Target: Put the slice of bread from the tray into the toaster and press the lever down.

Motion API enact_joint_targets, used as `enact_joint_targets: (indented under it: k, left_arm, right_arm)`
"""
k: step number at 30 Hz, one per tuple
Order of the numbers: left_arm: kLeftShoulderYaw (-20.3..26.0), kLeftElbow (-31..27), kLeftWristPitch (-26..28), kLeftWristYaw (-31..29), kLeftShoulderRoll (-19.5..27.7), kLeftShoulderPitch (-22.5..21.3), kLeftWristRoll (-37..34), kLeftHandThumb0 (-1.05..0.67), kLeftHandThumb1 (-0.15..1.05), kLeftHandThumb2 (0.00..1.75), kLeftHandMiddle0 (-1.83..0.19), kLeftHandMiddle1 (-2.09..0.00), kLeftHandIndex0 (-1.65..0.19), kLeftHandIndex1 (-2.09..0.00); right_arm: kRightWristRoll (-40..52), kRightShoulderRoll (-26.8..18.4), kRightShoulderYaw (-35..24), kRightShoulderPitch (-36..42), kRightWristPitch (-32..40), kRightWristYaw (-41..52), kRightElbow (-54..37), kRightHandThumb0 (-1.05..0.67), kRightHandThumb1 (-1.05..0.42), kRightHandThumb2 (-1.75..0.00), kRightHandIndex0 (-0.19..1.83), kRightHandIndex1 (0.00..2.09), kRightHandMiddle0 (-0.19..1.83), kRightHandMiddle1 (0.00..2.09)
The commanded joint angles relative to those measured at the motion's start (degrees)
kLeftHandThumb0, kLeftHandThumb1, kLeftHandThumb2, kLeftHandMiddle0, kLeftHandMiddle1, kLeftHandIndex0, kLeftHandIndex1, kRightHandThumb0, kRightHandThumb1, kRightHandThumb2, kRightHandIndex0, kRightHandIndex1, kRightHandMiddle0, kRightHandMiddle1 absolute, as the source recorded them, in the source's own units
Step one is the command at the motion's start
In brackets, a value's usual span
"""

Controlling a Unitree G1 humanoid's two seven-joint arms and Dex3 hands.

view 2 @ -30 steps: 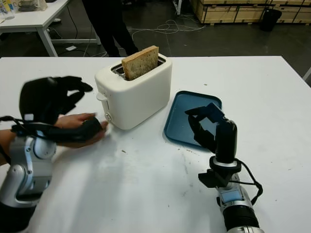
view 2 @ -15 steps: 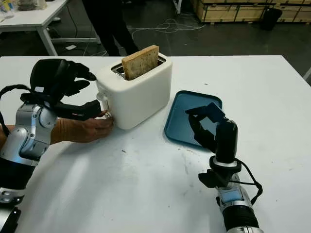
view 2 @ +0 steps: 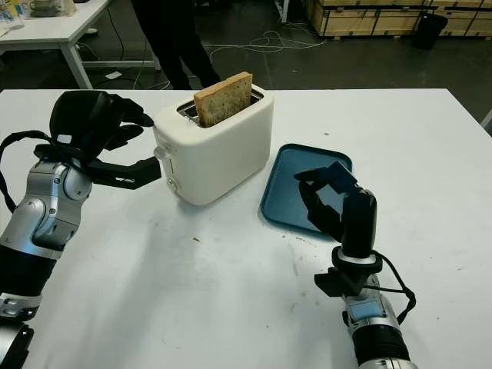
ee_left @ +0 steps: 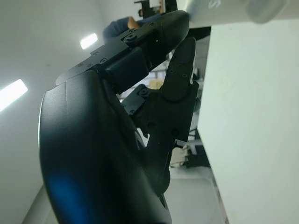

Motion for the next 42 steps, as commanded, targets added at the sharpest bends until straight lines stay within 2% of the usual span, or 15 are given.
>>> enact_joint_targets:
  k: [1,6,9,11,15,21,25,29,38,42]
  left_arm:
    - [-0.6,-0.6,-0.8,0.6,-0.6,1.7,-0.6,-0.23,0.87,0.00,-0.99,-1.40,-1.28,-0.02]
    - [-1.1,-4.2,0.8,-1.7,-0.4,3.6,0.1,-0.24,0.91,0.01,-0.91,-1.62,-1.40,-0.11]
    - [-1.1,-9.2,2.2,-3.7,-0.1,6.0,1.4,-0.26,0.89,0.00,-0.97,-1.47,-1.31,-0.08]
    - [-0.5,-13.1,2.0,-4.3,0.0,8.4,1.2,-0.25,0.88,0.00,-1.00,-1.39,-1.32,-0.08]
    - [0.8,-18.9,1.9,-5.9,0.6,12.3,0.7,-0.27,0.87,0.00,-0.97,-1.47,-1.37,-0.12]
    - [2.1,-21.4,1.7,-6.4,0.7,15.3,1.5,-0.29,0.85,0.00,-0.95,-1.54,-1.44,-0.22]
    - [2.4,-21.4,1.8,-6.4,0.6,15.5,1.8,-0.29,0.85,0.00,-0.96,-1.53,-1.28,-0.48]
    - [1.9,-19.6,3.0,-6.8,0.2,14.3,3.0,-0.30,0.87,0.00,-0.92,-1.58,-1.09,-0.90]
    - [1.6,-15.2,3.2,-6.2,-0.1,11.1,3.0,-0.29,0.88,0.01,-0.88,-1.63,-1.01,-1.00]
    - [1.1,-12.4,3.2,-6.3,-0.2,9.2,2.7,-0.30,0.89,0.01,-0.87,-1.62,-0.99,-0.96]
  right_arm:
    - [0.4,0.2,-0.2,-0.2,-0.4,-0.1,-0.2,-0.47,-0.92,-0.37,0.66,1.66,0.65,1.14]
    - [0.6,0.2,-0.1,0.0,0.1,0.2,-0.6,-0.47,-0.92,-0.37,0.66,1.66,0.65,1.14]
    - [1.0,0.2,0.0,-0.1,-0.2,0.5,-0.5,-0.46,-0.92,-0.37,0.66,1.66,0.64,1.14]
    - [1.3,0.3,0.0,-0.1,-0.5,0.6,-0.1,-0.46,-0.92,-0.36,0.66,1.66,0.64,1.14]
    - [0.8,0.2,-0.1,0.0,-0.5,0.5,-0.1,-0.45,-0.92,-0.36,0.65,1.65,0.64,1.14]
    - [-0.1,0.2,-0.2,0.2,0.1,0.2,-0.5,-0.46,-0.92,-0.38,0.65,1.66,0.64,1.14]
    - [0.3,0.4,0.0,0.3,-0.1,0.5,-0.5,-0.46,-0.92,-0.38,0.65,1.66,0.64,1.14]
    - [-0.2,0.3,-0.1,0.6,0.5,0.3,-1.1,-0.47,-0.92,-0.38,0.65,1.68,0.63,1.14]
    - [0.4,0.3,0.0,0.7,0.4,0.7,-1.1,-0.46,-0.92,-0.38,0.65,1.67,0.63,1.15]
    - [1.1,0.3,0.1,0.8,0.3,1.2,-1.0,-0.46,-0.92,-0.37,0.65,1.67,0.63,1.15]
